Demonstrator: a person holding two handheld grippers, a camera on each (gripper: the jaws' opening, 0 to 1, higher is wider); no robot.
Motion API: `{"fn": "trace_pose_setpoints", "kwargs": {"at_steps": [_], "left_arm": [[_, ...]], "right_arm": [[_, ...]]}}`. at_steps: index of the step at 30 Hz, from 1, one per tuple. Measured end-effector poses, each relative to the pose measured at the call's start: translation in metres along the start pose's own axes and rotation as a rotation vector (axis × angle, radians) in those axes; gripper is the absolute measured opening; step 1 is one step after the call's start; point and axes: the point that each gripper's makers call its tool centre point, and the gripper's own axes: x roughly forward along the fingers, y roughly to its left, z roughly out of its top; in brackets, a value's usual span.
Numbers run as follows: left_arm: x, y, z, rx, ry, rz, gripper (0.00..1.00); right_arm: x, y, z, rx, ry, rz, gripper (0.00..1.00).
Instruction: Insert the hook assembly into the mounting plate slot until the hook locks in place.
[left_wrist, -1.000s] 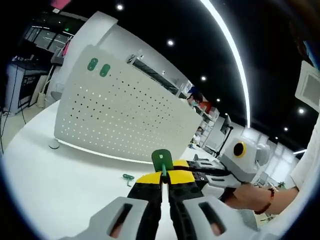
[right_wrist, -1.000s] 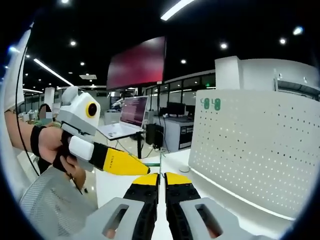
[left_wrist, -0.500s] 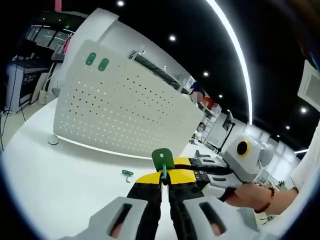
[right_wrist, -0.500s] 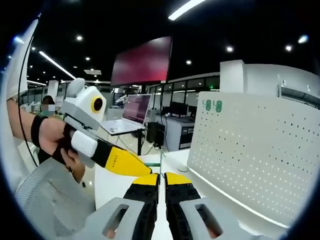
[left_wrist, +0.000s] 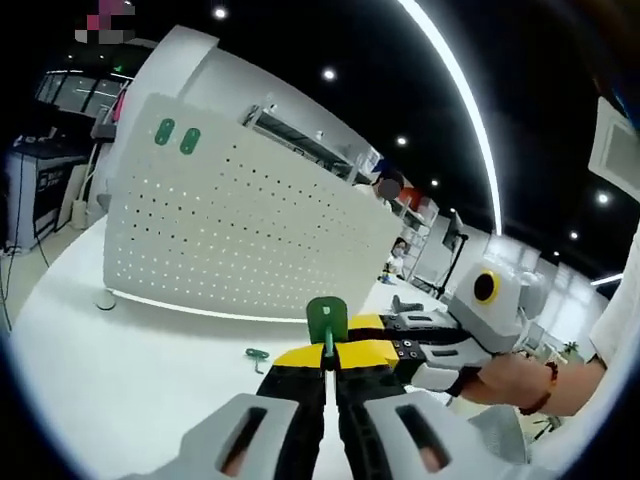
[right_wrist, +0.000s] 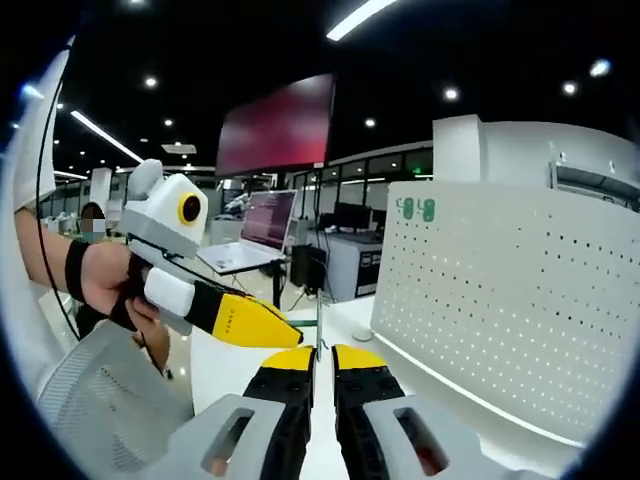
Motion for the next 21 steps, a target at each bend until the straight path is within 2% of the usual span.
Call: {"fn": "trace_pose_setpoints", "kwargs": {"at_steps": [8,15,19,21], "left_arm": [[-0.002,0.007,0.007,0.017,-0.028,0.047,0.02],[0.005,0.012,0.011,0.066,-0.013,0.073,0.02],[0.010,0.016,0.013,0.048,-0.003,0.080,0.02],[0.013,0.018,0.014,0.068,-0.001,0.088,0.02]], "right_arm": [[-0.008,-0.002,-0.001,0.026,0.005,-0.023,0.09],[-0.013,-0.002,-0.007,0.052,0.017,-0.040,0.11],[-0.018,-0.005,-0.007,0.056,0.013,-0.059,0.13],[-0.021,-0.008,-0.008,0.067,0.009,-0.070,0.16]]}}
